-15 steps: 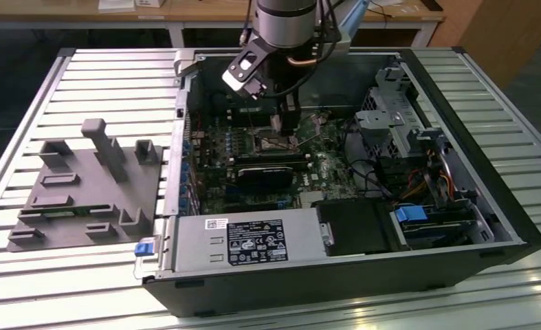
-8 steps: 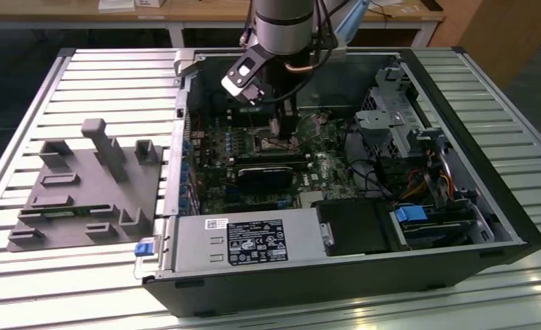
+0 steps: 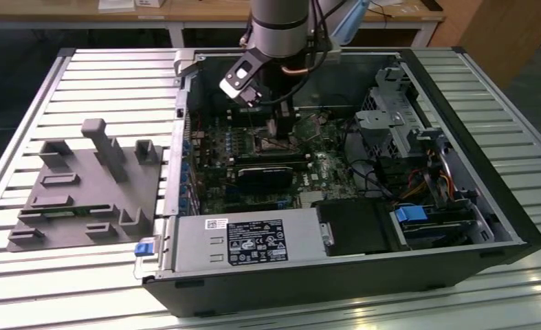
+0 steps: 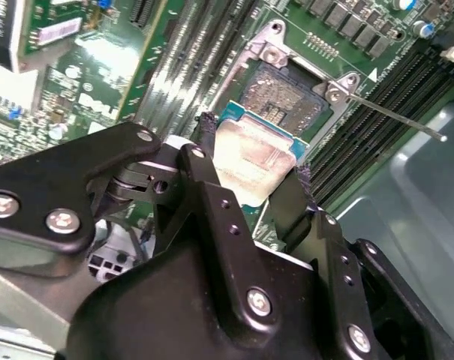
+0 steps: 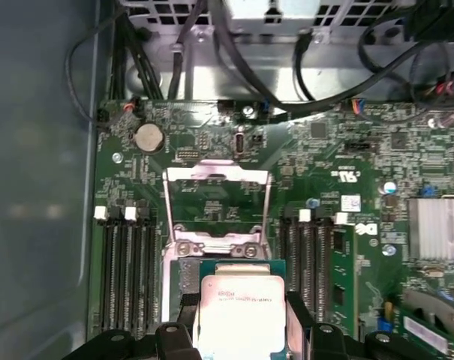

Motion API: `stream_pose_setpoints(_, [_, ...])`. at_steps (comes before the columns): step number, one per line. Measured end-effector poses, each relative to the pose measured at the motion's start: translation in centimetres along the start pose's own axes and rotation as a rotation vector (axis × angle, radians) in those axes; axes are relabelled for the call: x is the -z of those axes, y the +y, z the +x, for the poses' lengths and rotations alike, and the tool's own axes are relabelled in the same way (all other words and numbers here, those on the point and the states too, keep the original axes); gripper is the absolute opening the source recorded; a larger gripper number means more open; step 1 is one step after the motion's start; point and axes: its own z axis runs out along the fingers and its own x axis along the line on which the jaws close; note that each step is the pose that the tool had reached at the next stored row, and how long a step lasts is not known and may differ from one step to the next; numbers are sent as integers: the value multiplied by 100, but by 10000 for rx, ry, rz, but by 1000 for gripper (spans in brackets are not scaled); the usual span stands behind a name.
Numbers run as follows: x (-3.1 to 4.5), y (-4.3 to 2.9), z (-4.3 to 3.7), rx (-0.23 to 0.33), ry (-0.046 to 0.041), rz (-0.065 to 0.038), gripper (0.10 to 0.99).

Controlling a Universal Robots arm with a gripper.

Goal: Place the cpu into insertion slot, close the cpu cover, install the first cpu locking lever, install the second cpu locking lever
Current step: 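Place the cpu into insertion slot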

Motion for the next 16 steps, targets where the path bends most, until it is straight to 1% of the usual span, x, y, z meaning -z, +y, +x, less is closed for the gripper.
stream_pose_setpoints(2, [-24,-9,25,33,5,0,537])
stream_pose_setpoints(7, [-104,-29,36,129,12,3,537])
stream_pose_setpoints(11, [-143,-57,62,147,12,3,537])
stream_pose_setpoints(16, [-212,-67,68,148,11,3,537])
